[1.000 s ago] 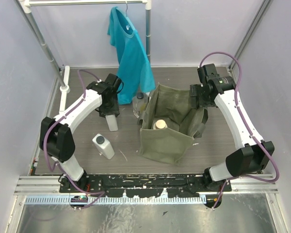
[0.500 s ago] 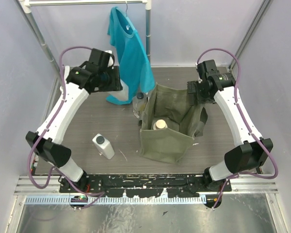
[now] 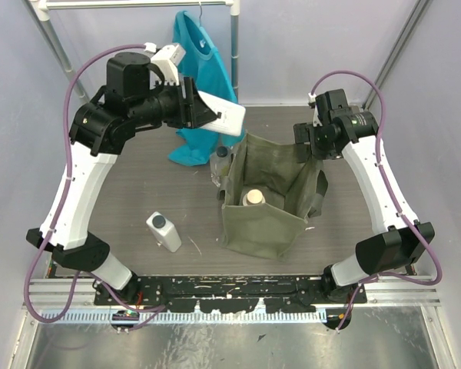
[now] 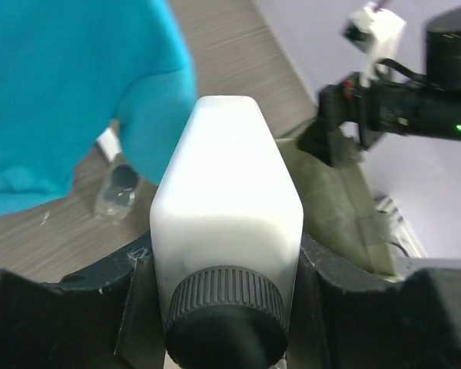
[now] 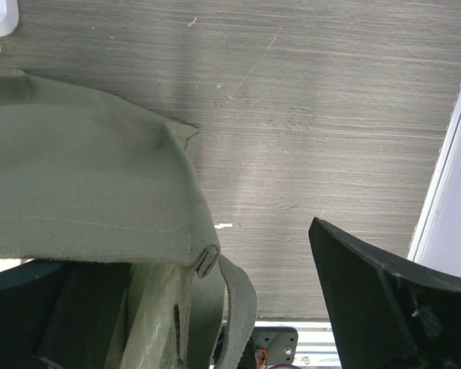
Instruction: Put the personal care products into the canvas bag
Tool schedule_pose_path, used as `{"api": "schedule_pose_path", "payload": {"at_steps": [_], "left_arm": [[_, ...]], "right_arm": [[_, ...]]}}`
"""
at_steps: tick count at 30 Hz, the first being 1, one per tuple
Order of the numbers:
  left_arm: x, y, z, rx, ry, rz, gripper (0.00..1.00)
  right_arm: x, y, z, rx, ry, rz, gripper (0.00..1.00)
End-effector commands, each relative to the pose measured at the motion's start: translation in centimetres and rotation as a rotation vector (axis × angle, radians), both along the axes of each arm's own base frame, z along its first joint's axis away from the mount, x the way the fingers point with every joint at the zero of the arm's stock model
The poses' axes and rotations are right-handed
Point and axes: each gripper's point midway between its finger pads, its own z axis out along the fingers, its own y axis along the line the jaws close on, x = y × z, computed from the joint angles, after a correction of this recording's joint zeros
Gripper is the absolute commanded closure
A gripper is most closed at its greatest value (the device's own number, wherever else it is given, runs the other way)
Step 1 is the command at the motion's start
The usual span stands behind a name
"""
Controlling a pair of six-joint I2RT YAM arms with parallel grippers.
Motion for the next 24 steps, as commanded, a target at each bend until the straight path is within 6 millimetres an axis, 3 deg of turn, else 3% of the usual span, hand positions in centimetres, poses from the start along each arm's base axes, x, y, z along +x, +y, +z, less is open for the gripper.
{"api": "schedule_pose_path", "payload": {"at_steps": [1, 3, 6, 10, 15, 24], "left_arm": [[-3.5, -3.4, 7.0, -0.168, -0.175, -0.204, 1.0], [-4.3, -4.4, 6.7, -0.161, -0.167, -0.257, 1.0], [-4.8, -6.0, 4.4, -0.127, -0.113, -0.337, 1.0], [-5.6, -8.2, -0.5, -0.023, -0.031, -0.429, 1.0], [-7.0, -9.3, -5.9, 0.176, 0.011, -0.506, 1.0], [-10.3, -9.0, -8.7, 0.359, -0.021, -0.7, 1.0]], "right_arm": [[0.8, 0.5, 2.9, 0.033, -0.097, 0.021, 0.0], [0.8, 0.4, 2.8, 0.026, -0.091, 0.014, 0.0], [0.7, 0.4, 2.8, 0.031, -0.089, 0.005, 0.0], [0.9, 0.6, 3.9, 0.058, -0.119, -0.019, 0.0], [0.9, 0.6, 4.9, 0.071, -0.135, -0.043, 0.0], [0.3, -0.4, 4.3, 0.03, -0.105, -0.096, 0.0]]}}
